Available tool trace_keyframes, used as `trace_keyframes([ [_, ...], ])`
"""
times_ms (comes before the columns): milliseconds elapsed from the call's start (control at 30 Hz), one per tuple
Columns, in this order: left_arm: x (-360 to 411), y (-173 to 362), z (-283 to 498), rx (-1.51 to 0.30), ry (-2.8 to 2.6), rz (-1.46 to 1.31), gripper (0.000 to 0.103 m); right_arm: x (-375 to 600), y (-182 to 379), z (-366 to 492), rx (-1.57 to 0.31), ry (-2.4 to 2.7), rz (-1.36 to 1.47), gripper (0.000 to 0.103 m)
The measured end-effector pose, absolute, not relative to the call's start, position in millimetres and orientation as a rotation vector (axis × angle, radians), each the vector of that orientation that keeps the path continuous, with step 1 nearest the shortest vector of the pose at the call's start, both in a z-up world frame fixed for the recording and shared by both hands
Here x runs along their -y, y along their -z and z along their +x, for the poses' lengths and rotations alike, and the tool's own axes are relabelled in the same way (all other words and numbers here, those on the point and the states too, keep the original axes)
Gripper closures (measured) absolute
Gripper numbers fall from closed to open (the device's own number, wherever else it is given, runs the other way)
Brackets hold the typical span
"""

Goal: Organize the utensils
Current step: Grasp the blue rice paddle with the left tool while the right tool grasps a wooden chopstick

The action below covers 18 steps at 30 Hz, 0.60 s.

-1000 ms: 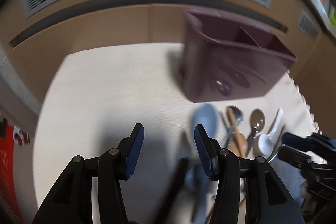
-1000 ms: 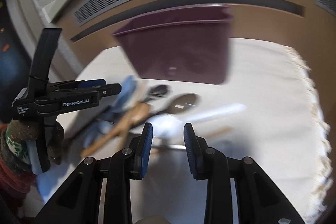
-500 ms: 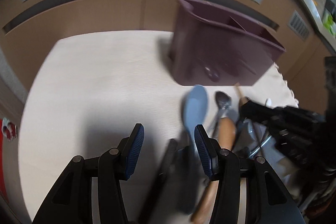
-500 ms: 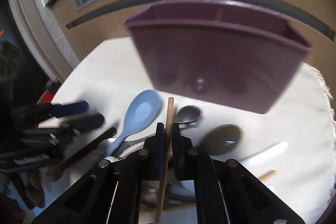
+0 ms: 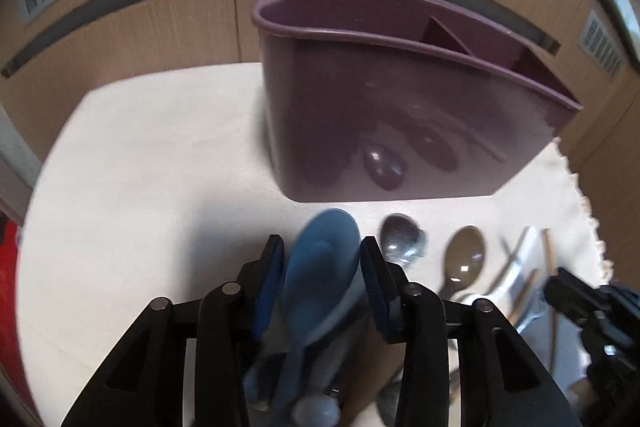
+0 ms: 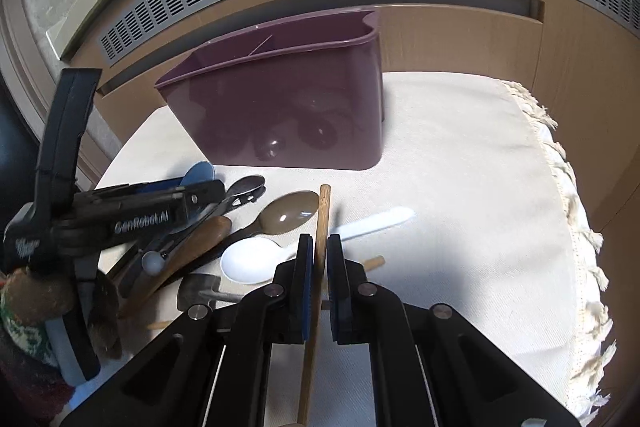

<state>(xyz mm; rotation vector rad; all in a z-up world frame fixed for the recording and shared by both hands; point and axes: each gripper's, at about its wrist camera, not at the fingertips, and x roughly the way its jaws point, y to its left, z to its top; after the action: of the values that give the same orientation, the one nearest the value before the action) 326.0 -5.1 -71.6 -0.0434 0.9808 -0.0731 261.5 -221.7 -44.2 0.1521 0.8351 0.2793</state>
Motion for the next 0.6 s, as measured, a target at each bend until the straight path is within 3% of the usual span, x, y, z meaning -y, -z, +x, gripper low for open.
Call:
trace_keyframes([
  [267, 3.0, 71.5, 318.7, -0.968, 0.098, -0.028, 0.068, 227.3, 43.0, 251.8, -0.812, -0.274, 0.152, 0.096],
  [600, -5.1, 13.0, 268.5, -0.784, 0.246, -0.161, 0.068, 224.9, 21.2, 236.9, -0.724, -0.313, 0.142, 0.098],
])
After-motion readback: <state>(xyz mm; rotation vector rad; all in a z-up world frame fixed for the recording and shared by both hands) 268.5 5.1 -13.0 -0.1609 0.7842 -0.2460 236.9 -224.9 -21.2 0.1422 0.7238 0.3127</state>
